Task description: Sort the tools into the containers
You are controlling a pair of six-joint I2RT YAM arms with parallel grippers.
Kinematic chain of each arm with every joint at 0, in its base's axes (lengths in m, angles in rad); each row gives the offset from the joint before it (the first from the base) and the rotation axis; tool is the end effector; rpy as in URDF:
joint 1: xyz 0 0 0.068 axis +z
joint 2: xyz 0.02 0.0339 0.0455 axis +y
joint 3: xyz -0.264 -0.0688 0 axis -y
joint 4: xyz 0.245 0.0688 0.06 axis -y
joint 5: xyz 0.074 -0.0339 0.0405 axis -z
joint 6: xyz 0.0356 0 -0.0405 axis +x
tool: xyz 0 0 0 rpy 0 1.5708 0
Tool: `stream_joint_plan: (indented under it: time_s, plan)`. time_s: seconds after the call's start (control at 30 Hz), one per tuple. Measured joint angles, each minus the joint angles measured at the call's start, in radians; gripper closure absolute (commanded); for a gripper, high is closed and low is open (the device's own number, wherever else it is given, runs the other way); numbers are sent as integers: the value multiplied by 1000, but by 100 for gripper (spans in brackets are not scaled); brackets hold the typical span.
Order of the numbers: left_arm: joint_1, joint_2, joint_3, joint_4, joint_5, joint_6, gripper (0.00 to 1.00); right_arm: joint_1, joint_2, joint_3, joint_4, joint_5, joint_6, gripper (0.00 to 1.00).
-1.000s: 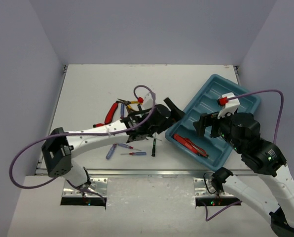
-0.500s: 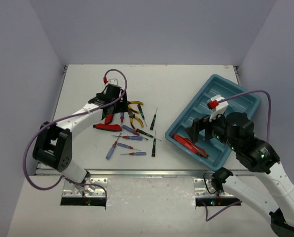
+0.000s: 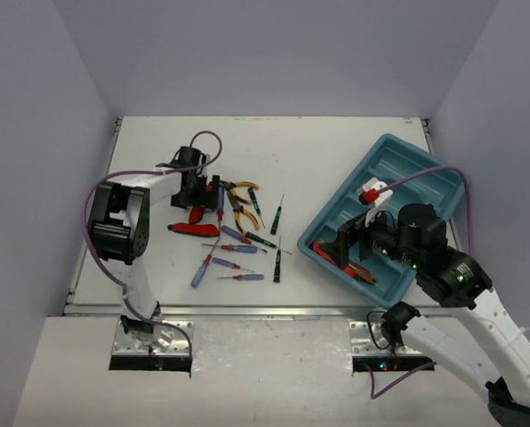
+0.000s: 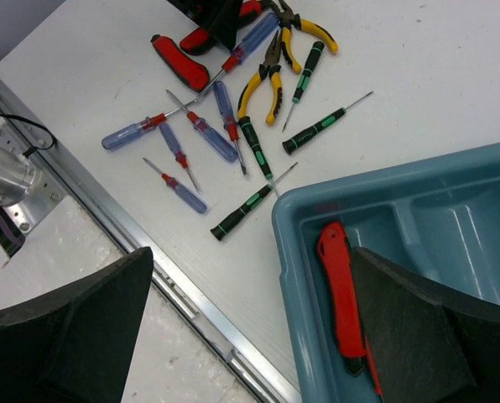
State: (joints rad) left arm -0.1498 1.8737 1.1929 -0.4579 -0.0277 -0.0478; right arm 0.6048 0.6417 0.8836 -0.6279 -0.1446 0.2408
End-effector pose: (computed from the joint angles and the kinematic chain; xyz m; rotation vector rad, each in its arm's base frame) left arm 0.3688 -0.0547 0.1584 0.1299 2.7058 -0.0213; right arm 0.1067 0.0800 0.3473 -0.4615 1.9647 0.6898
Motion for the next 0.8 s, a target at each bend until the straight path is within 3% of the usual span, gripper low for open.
stream_joint_plan:
  time_s: [0.23,0.37,0.6,0.8]
  plan:
    - [28,75,76,-11,53,13,79,0,-3,-1,9,-21,-5,1]
    - [42,104,123,-36,38,-23,99,0,3,-2,18,-34,-2,1]
    - [47,58,144,-88,-60,-144,100,0,60,-37,118,-96,66,1]
    - [35,-272,86,-68,-40,-340,100,0,165,-103,295,-186,194,6]
